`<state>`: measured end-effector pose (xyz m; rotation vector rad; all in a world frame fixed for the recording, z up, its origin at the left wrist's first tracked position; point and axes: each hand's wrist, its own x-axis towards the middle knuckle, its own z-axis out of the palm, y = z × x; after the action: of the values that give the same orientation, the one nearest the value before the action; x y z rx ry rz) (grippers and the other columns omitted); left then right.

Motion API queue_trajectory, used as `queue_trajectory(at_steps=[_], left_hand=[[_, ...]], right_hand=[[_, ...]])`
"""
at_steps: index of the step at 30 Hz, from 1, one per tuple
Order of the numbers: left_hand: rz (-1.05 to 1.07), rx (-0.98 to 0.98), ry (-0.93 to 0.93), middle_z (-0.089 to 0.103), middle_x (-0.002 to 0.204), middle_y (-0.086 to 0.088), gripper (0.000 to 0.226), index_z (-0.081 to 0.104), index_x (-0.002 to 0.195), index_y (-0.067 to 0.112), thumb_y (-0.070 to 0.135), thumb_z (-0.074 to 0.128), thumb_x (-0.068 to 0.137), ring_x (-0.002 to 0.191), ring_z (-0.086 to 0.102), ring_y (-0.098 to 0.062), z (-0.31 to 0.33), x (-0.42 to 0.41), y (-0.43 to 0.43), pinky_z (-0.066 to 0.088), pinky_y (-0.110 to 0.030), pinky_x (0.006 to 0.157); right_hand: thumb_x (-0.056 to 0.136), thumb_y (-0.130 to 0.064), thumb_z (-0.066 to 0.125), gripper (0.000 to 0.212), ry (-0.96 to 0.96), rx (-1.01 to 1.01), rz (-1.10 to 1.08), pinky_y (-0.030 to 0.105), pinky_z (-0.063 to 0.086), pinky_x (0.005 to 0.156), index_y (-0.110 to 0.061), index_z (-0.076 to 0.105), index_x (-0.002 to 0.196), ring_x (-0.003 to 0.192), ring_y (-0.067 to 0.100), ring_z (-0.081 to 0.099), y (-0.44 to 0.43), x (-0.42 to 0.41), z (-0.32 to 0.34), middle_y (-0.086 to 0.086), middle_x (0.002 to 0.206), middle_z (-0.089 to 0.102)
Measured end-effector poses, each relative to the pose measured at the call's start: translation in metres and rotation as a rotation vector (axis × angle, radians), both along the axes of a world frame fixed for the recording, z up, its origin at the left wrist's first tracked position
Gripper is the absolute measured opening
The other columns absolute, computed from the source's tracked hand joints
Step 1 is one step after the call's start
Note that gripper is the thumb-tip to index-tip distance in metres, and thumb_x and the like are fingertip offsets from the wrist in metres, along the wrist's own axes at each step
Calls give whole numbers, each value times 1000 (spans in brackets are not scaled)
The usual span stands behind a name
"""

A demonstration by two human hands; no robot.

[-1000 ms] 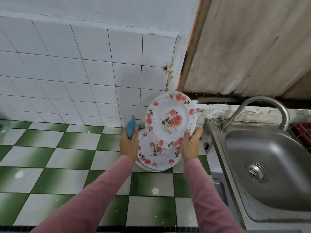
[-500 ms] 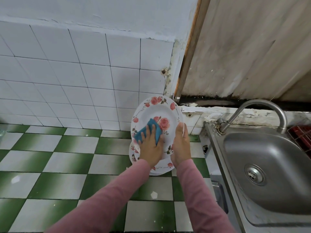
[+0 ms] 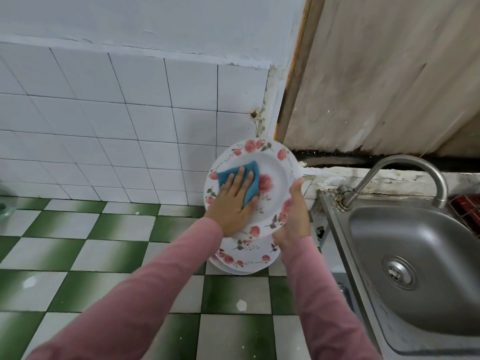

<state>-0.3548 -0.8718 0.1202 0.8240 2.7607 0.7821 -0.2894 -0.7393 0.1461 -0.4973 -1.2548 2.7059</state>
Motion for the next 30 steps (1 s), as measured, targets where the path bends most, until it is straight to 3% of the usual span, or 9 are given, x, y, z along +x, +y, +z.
queue_trajectory(at_steps=[5,8,10,13,16,19,22,25,30], left_hand=[[-97,199,-273,-14,161,14,55,1,153,40,49,26,104,150,-11,-16,5,37,11,-2,-41,123],[-60,483,-446,-11,162,16,54,1,152,43,45,27,105,150,-10,-11,31,53,27,4,-40,123],[-40,495,-387,-18,160,16,56,-6,153,39,45,23,105,148,-18,-12,40,43,34,-1,-42,123],[32,310,-106,-32,157,3,62,-20,151,24,46,15,105,140,-35,-15,40,7,32,-17,-42,119],[121,291,-169,-27,159,-5,60,-20,150,17,34,19,108,140,-31,-13,40,-4,30,-19,-39,118],[-65,289,-292,-24,161,5,53,-17,145,38,39,18,106,145,-26,-18,39,28,29,-12,-41,118],[-100,461,-445,-19,161,14,52,-10,146,46,47,21,104,149,-18,-15,36,37,29,-1,-48,123],[8,511,-352,-20,162,11,58,-11,150,46,53,21,103,149,-18,-19,36,17,36,-1,-54,122],[121,504,-214,-33,157,4,60,-20,151,30,38,19,106,144,-31,-20,39,9,34,-10,-52,120]], right_hand=[[74,-81,58,86,-84,-32,-107,57,45,106,-17,61,133,121,36,61,-3,-9,7,15,135,62],[84,-72,50,70,-48,-45,-112,48,51,100,-16,64,125,114,30,66,-13,-7,9,15,127,67],[95,-65,39,62,12,-84,-79,43,51,98,-19,64,127,116,26,66,-20,-4,10,10,125,69],[91,-69,39,71,42,-136,25,48,47,105,-16,59,135,122,30,62,-29,2,11,13,129,67],[85,-74,43,81,13,-112,54,52,42,110,-15,57,138,124,33,60,-33,-1,12,14,130,66],[88,-71,42,73,-8,-83,-37,50,43,109,-17,60,134,121,28,61,-24,-8,15,11,125,68],[96,-64,36,61,-3,-82,-63,39,51,94,-19,64,126,116,22,63,-16,-11,18,6,118,71],[94,-67,37,67,45,-63,-5,41,46,103,-21,55,140,127,23,58,-24,-9,18,6,134,64],[83,-73,55,81,63,-46,50,48,34,117,-22,49,146,136,28,49,-38,-4,14,7,142,58]])
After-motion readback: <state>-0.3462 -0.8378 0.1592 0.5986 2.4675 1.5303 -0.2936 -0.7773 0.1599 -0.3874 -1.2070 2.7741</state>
